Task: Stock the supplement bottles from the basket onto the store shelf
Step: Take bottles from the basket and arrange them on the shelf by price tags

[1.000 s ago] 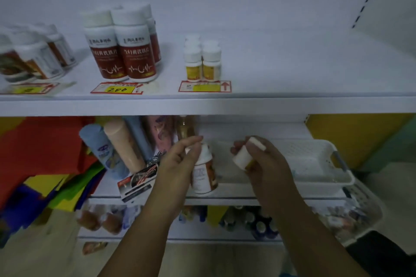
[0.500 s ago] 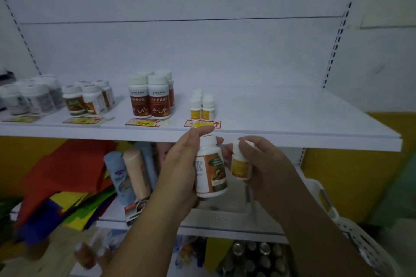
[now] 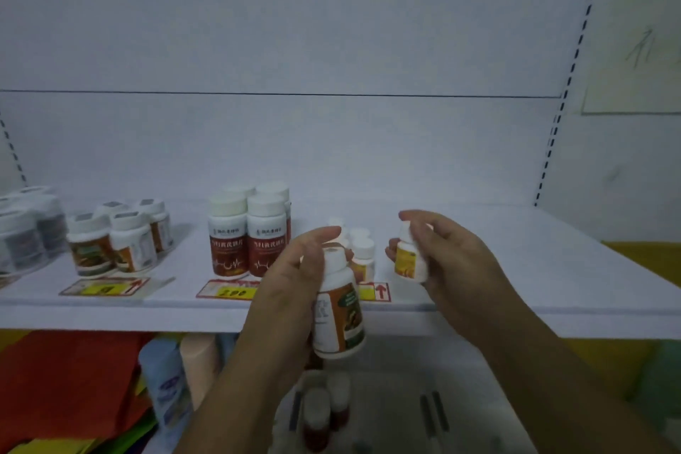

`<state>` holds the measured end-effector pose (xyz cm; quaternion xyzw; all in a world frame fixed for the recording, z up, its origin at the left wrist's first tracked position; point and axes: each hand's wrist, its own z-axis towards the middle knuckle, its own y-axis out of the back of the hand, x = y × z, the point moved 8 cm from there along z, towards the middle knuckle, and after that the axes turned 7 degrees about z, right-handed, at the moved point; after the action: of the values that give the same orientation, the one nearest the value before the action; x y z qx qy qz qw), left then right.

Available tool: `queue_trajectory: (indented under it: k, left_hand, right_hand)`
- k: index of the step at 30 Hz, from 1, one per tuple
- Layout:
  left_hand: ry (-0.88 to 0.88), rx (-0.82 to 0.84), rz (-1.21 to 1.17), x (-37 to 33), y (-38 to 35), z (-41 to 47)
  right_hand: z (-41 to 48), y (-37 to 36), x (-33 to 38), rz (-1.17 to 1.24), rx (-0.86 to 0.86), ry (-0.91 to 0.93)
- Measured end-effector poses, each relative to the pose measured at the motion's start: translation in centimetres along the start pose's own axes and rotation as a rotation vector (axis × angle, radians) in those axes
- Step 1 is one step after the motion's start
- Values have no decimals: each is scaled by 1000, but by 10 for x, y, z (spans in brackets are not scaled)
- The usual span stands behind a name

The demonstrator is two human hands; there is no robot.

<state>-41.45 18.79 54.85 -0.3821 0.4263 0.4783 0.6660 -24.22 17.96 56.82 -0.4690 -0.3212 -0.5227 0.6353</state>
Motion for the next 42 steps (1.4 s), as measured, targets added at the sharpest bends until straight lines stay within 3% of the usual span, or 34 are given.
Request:
queue_trajectory:
  k: [5,12,17,19,22,24,26,28,30,36,42]
  left_hand:
    - [-55,13,51,-6,30,45]
    - [-62,57,55,2,38,82]
    - [-37,89,36,9,39,82]
    - [-34,85,33,7,38,78]
    - [-15,50,32,3,40,68]
    - [-3,-11,66,-2,46,60]
    - [4,-61,101,-11,52,50]
    - [5,-102,131,-23,62,42]
    - [20,-161,181,-33,76,34]
    - [50,-272,220,-43,117,16]
    - [-66,-328,289,-73,182,32]
  right_hand:
    - [84,17,-6,-243,-149,55]
    - [150,10,-74,-405,-4,-254]
    - [154,9,-97,-458,82,-352]
    - [152,10,-91,-514,84,-315]
    - [146,3,-42,-590,-63,-10]
    - [129,-34,-2,-473,65,183]
    - [102,-91,27,-495,382,291]
    - [72,-140,35,-574,659,288]
    - [55,-167,31,-617,800,260]
    - [45,-208,14,-637,861,197]
    - [74,-253,21,-611,711,259]
